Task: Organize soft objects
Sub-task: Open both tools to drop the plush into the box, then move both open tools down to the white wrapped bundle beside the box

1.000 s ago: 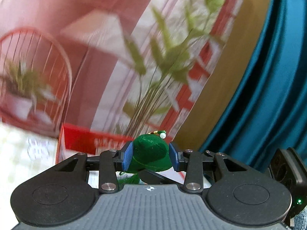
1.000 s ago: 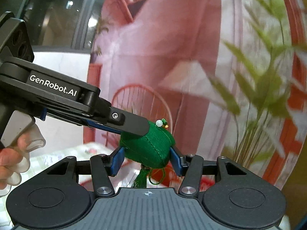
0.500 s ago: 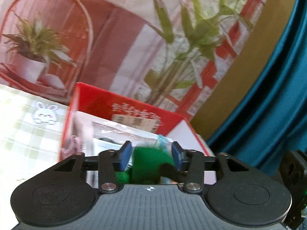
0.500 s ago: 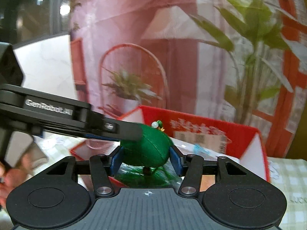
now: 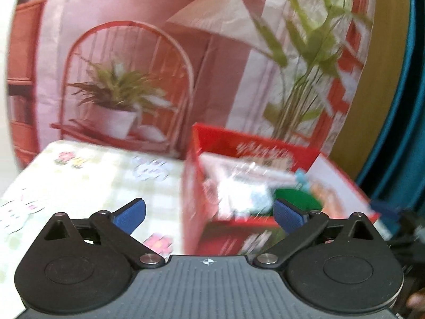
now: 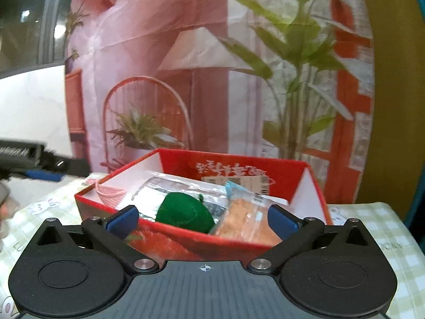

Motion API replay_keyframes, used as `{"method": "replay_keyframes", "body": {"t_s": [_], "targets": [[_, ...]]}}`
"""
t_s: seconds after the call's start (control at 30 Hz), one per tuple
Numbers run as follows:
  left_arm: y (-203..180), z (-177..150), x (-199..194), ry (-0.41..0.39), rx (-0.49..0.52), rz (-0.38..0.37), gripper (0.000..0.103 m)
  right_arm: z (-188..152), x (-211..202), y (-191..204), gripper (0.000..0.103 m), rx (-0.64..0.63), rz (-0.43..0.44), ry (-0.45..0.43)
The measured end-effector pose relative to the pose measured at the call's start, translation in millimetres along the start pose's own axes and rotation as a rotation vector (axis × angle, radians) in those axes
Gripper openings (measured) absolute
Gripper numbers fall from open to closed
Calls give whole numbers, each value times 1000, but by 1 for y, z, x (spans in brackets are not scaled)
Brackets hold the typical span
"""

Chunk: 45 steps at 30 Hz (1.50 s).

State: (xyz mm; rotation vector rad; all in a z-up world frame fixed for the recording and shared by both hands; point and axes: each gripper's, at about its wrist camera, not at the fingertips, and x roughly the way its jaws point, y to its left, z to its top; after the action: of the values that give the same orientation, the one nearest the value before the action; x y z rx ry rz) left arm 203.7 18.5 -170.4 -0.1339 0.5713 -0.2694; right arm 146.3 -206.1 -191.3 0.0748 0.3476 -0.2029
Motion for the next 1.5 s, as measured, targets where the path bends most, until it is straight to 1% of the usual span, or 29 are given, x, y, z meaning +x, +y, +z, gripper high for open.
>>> {"method": "replay_keyframes", "body": {"t_s": [0.07, 0.13, 0.2, 0.23, 0.33, 0.4, 0.57, 0.67, 0.8, 0.9, 1.0, 1.07, 1.13, 1.27, 1.5], "targets": [[0, -11, -4, 13, 18, 24, 103, -7, -9, 3, 103, -3, -44, -23], [2, -24, -5, 22, 14, 35, 103, -17, -16, 6, 103, 6, -97, -35], [7, -35, -4, 33, -9, 58, 103, -28, -19, 9, 103, 26, -153, -22], [9, -39, -1, 46, -24, 79, 103, -34, -18, 9, 103, 33, -161, -13], [15, -49, 11, 93, -58, 109, 103, -47, -11, 11, 103, 30, -130, 53], [18, -54, 15, 100, -61, 120, 103, -53, -8, 12, 103, 16, -114, 69], [17, -62, 29, 155, -13, 179, 103, -65, 7, 15, 103, 4, -47, 127], [18, -70, 33, 153, -10, 195, 103, -70, 16, 20, 103, -4, -52, 147], [21, -79, 38, 171, -30, 191, 103, -76, 23, 21, 103, -2, -58, 171], [23, -85, 41, 187, -52, 188, 103, -79, 28, 19, 101, 21, -81, 197], [25, -89, 42, 186, -59, 179, 103, -81, 31, 16, 86, 36, -63, 221], [24, -89, 43, 184, -49, 181, 103, -82, 34, 16, 68, 39, -44, 242], [23, -91, 42, 177, -48, 184, 103, -84, 34, 18, 60, 33, -22, 249], [22, -95, 40, 150, -37, 177, 103, -86, 34, 18, 54, 35, 8, 260], [22, -98, 38, 137, -31, 175, 103, -85, 35, 11, 52, 71, 31, 272]]}}
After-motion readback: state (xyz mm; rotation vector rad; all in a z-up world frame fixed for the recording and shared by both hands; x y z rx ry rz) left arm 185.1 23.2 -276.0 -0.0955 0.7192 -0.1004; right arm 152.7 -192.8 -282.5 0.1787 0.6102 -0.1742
